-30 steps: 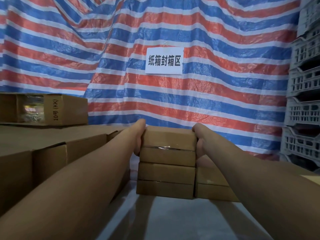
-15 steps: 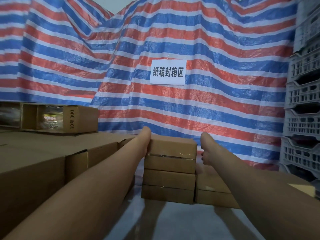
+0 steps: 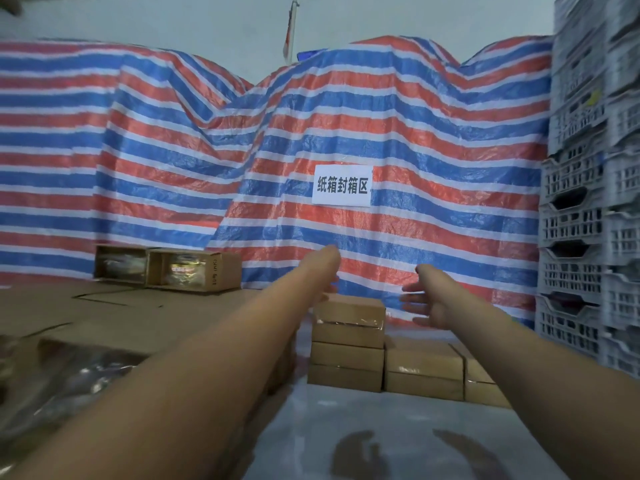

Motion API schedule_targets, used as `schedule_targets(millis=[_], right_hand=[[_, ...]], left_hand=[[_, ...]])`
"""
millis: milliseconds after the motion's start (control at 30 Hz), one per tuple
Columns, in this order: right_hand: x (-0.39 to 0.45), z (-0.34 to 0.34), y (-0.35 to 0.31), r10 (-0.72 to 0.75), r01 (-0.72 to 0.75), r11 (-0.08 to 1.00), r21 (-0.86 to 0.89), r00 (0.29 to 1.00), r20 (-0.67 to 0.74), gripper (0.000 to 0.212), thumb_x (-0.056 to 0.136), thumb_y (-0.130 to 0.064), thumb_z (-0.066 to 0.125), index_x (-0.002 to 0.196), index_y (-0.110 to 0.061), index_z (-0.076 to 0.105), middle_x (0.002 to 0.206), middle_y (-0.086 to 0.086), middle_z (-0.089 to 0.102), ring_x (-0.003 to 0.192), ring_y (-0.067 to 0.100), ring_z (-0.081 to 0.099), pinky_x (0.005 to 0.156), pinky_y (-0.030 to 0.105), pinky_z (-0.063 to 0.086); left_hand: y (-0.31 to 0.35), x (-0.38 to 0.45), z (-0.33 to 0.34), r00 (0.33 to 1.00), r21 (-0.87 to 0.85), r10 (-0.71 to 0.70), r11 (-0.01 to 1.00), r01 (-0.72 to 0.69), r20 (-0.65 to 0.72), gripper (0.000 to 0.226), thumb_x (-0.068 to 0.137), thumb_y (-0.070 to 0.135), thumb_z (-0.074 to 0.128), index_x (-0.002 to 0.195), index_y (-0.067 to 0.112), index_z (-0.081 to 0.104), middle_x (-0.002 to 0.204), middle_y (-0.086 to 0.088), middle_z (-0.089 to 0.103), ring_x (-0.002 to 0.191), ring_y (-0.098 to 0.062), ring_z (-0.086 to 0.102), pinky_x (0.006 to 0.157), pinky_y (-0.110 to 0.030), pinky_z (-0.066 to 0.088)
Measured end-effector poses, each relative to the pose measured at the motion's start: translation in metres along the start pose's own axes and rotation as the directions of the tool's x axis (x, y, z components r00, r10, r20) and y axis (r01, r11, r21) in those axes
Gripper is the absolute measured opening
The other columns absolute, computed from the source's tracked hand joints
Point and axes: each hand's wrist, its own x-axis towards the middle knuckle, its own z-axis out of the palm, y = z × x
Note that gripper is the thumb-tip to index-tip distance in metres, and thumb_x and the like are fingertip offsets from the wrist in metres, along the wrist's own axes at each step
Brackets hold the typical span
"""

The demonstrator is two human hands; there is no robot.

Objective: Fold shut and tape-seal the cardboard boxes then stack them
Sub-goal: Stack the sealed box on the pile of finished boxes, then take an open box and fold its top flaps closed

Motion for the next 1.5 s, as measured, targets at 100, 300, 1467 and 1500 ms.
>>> schedule_targets(millis=[100, 300, 1467, 1500], right_hand=[[-0.041, -0.002, -0.011, -0.083, 0.083, 0.997, -0.003, 0.996, 0.034, 0.03, 0.1, -0.027, 0.04, 0.096, -0.005, 0.06, 0.098, 0.013, 0.07, 0.082, 0.024, 0.065, 0.064, 0.032, 0.046], [-0.113, 0.007, 0.01, -0.234, 0.234, 0.972, 0.032, 0.972, 0.003, 0.02, 0.093, -0.018, 0.053, 0.074, -0.015, 0.048, 0.047, -0.001, 0.04, 0.042, 0.015, 0.04, 0.056, 0.031, 0.043], [0.104, 0.373, -0.048, -0.344, 0.718, 0.484, -0.499, 0.681, 0.646, 0.094, 0.09, -0.053, 0.065, 0.16, -0.024, 0.009, 0.167, 0.005, 0.013, 0.15, 0.031, 0.022, 0.119, 0.047, 0.029], [0.112, 0.383, -0.044, -0.338, 0.72, 0.46, -0.52, 0.684, 0.647, 0.095, 0.09, -0.054, 0.064, 0.16, -0.024, 0.007, 0.167, 0.006, 0.01, 0.151, 0.032, 0.019, 0.12, 0.048, 0.028]], left_hand=[[0.013, -0.039, -0.026, 0.986, 0.079, 0.168, 0.983, -0.167, 0.004, 0.032, 0.102, 0.033, 0.041, 0.114, 0.009, 0.059, 0.101, -0.007, 0.07, 0.088, -0.021, 0.068, 0.084, -0.035, 0.057], [-0.015, -0.11, -0.081, 0.888, 0.254, 0.457, 0.855, -0.453, 0.047, 0.033, 0.103, 0.029, 0.045, 0.096, 0.006, 0.067, 0.083, -0.006, 0.072, 0.062, -0.015, 0.067, 0.058, -0.026, 0.056], [0.0, 0.221, -0.3, 0.885, 0.879, 0.429, -0.473, 0.05, 0.18, 0.054, 0.094, 0.04, 0.055, 0.141, 0.02, 0.04, 0.138, -0.008, 0.05, 0.125, -0.029, 0.049, 0.101, -0.043, 0.042], [-0.002, 0.232, -0.3, 0.889, 0.873, 0.418, -0.486, 0.046, 0.185, 0.054, 0.094, 0.041, 0.055, 0.141, 0.02, 0.04, 0.136, -0.008, 0.051, 0.124, -0.029, 0.05, 0.101, -0.043, 0.043]])
